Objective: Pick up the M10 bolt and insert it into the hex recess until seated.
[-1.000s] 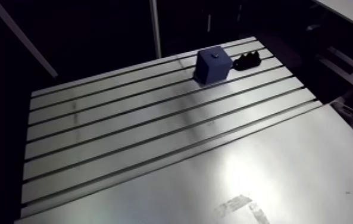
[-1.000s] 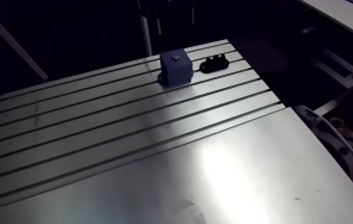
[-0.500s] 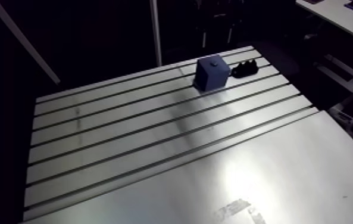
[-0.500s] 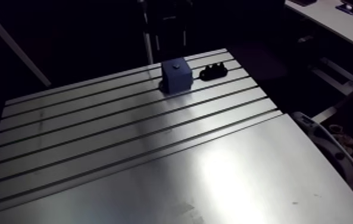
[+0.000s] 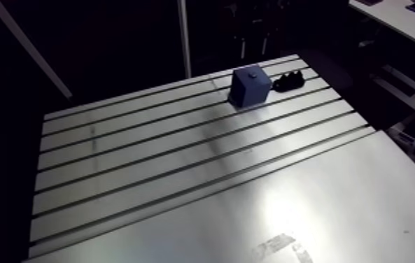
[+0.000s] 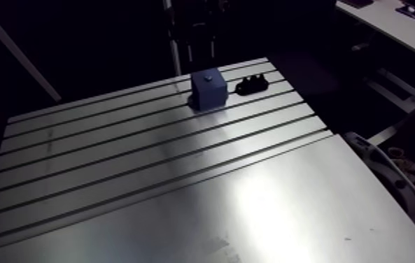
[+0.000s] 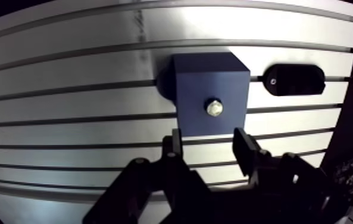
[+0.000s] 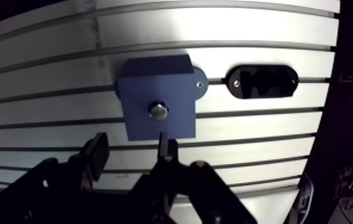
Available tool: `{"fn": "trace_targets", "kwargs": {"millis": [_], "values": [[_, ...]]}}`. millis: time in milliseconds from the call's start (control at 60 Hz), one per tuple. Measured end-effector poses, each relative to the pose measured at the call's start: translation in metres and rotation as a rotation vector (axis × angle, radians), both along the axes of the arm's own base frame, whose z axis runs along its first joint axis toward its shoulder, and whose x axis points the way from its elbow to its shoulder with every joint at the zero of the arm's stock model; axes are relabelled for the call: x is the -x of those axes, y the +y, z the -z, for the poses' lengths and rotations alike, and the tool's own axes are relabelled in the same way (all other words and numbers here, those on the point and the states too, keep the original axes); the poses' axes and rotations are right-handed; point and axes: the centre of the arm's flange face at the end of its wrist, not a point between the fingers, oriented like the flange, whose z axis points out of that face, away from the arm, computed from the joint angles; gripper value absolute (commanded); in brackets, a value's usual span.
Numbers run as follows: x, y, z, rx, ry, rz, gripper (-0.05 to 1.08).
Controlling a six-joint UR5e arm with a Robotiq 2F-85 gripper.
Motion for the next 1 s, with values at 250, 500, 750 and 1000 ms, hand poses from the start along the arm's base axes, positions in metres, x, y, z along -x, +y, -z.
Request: {"fn": "trace_targets", "kwargs": {"millis": [250,500,750,1000], "values": [[-0.001,0.003,0.004,0.0,0.01,-0.033,0.53],[0.001,0.006,0.006,0.004,0.016,-0.078,0.53],[0.004,0.007,0.01,0.006,0.019,-0.11,0.53],[0.004,0.005,0.017,0.006,0.028,-0.1,0.55]]}}
